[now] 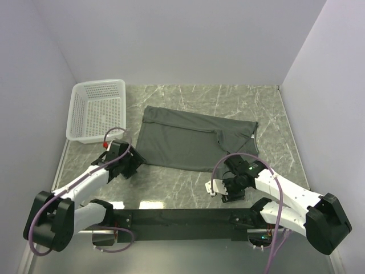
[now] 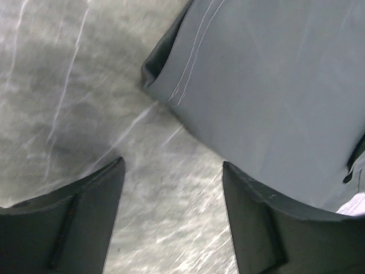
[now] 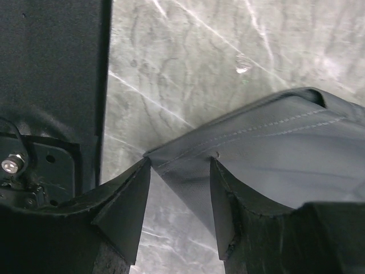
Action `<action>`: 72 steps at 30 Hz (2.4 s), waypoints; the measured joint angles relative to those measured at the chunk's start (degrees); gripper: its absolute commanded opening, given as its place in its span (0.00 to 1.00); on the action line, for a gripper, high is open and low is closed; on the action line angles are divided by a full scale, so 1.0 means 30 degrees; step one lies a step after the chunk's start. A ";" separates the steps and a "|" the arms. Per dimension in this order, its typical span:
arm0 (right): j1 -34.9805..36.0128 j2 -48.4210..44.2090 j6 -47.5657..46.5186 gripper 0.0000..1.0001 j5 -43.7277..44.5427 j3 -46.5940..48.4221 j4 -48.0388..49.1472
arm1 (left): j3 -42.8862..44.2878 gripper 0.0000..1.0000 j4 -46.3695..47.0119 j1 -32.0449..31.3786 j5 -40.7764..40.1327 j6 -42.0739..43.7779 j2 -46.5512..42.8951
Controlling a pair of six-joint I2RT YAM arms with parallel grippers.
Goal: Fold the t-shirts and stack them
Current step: Fold the tshirt
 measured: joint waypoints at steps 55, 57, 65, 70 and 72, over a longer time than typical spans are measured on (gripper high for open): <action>-0.6295 -0.3206 0.1610 0.00 -0.3198 0.2980 -0.0525 | 0.3344 0.01 0.1042 0.0015 -0.3832 0.0379 0.2229; -0.7672 -0.3184 0.1807 0.00 -0.3701 0.3184 -0.0546 | 0.3636 0.01 0.0991 0.0015 -0.3847 0.0379 0.2390; -1.2029 -0.2404 0.3585 0.00 -0.5311 0.4044 0.0444 | 0.4998 0.01 0.0648 0.0022 -0.3891 0.0379 0.3694; -1.4258 -0.1515 0.4605 0.00 -0.6084 0.4641 0.1311 | 0.5778 0.01 0.0444 0.0168 -0.4007 0.0415 0.4342; -1.4790 -0.1035 0.4889 0.00 -0.6280 0.4925 0.1603 | 0.6229 0.01 0.0372 0.0255 -0.4029 0.0474 0.4707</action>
